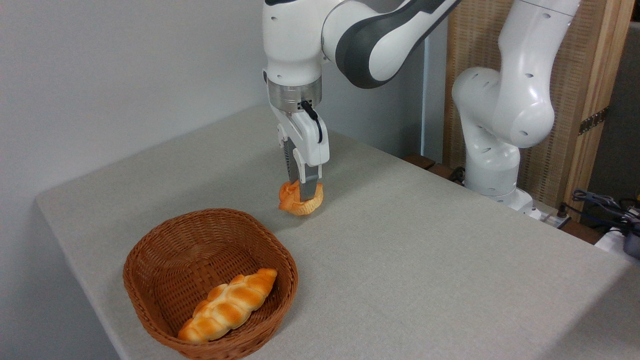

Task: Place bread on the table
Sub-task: 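Carry the bun away from the basket and lower it onto the table, then open the gripper to release the bun and raise it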

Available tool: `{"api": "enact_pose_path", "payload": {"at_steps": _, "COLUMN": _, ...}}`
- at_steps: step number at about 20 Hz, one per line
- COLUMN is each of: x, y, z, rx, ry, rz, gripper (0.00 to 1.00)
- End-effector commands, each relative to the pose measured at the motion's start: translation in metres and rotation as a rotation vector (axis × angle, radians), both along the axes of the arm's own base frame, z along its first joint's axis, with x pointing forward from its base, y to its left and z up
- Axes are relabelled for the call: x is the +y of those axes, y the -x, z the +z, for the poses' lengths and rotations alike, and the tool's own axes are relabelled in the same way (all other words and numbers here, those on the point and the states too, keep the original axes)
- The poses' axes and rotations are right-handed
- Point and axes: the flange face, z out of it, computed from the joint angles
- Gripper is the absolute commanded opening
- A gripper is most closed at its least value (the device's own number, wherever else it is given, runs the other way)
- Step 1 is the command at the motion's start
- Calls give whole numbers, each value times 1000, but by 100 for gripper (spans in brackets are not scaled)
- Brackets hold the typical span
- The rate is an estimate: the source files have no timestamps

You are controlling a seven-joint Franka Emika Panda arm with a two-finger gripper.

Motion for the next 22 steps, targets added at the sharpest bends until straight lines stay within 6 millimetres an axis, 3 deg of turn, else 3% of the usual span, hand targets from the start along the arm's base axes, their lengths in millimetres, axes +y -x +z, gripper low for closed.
{"api": "enact_pose_path", "payload": {"at_steps": 1, "x": 1, "y": -1, "z": 0, "rx": -18, "ry": -3, "rz": -8, "gripper": 100}}
{"api": "enact_pose_path", "payload": {"at_steps": 12, "x": 2, "y": -4, "z": 5, "rx": -27, "ry": 1, "rz": 2, "gripper": 100}}
{"api": "enact_pose_path", "payload": {"at_steps": 14, "x": 6, "y": -16, "z": 32, "rx": -75, "ry": 18, "rz": 34, "gripper": 100}}
{"api": "enact_pose_path", "payload": {"at_steps": 18, "x": 3, "y": -67, "z": 80, "rx": -86, "ry": 24, "rz": 192, "gripper": 100}}
{"api": "enact_pose_path", "payload": {"at_steps": 22, "x": 47, "y": -107, "z": 131, "rx": -31, "ry": 6, "rz": 268, "gripper": 100}}
